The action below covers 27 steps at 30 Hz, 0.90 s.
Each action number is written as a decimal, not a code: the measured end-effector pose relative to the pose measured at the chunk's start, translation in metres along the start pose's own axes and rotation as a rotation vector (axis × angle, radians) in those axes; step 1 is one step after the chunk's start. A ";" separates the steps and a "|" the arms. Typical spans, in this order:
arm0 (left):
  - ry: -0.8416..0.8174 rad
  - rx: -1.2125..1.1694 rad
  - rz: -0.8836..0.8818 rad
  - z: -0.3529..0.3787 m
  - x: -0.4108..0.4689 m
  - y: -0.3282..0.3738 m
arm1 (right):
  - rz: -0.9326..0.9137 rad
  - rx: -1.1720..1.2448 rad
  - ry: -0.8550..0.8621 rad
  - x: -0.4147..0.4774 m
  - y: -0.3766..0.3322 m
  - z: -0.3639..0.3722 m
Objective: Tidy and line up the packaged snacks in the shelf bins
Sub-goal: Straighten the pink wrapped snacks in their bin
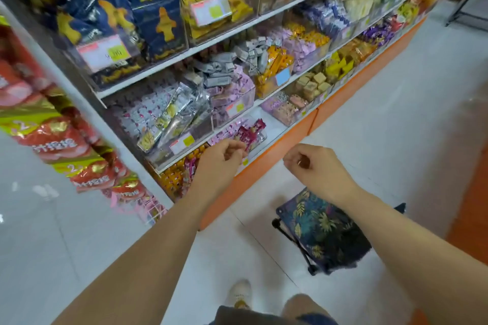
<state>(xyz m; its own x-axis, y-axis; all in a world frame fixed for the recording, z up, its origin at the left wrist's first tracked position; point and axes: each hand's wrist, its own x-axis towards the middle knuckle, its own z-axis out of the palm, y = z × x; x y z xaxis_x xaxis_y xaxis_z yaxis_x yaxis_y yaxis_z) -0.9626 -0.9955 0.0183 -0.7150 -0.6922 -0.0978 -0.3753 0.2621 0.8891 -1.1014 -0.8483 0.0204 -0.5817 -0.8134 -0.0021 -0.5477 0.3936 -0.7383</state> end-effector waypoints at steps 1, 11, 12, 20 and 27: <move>-0.001 -0.001 -0.003 0.004 0.011 0.003 | -0.005 -0.003 -0.013 0.012 0.003 -0.003; 0.195 -0.013 -0.126 0.015 0.082 0.013 | -0.192 -0.143 -0.241 0.135 0.027 -0.026; 0.224 0.000 -0.134 0.014 0.085 0.010 | -0.209 -0.144 -0.260 0.146 0.026 -0.025; 0.434 -0.015 -0.224 -0.025 0.077 -0.018 | -0.337 -0.129 -0.392 0.198 -0.008 0.018; 0.549 -0.033 -0.272 -0.052 0.064 -0.042 | -0.440 -0.176 -0.496 0.208 -0.031 0.051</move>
<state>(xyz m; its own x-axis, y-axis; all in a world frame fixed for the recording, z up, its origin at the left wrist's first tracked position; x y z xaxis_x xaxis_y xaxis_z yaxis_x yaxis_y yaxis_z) -0.9614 -1.0859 -0.0022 -0.1848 -0.9789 -0.0868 -0.4770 0.0121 0.8788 -1.1753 -1.0516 0.0084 0.0381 -0.9970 -0.0670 -0.7840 0.0117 -0.6207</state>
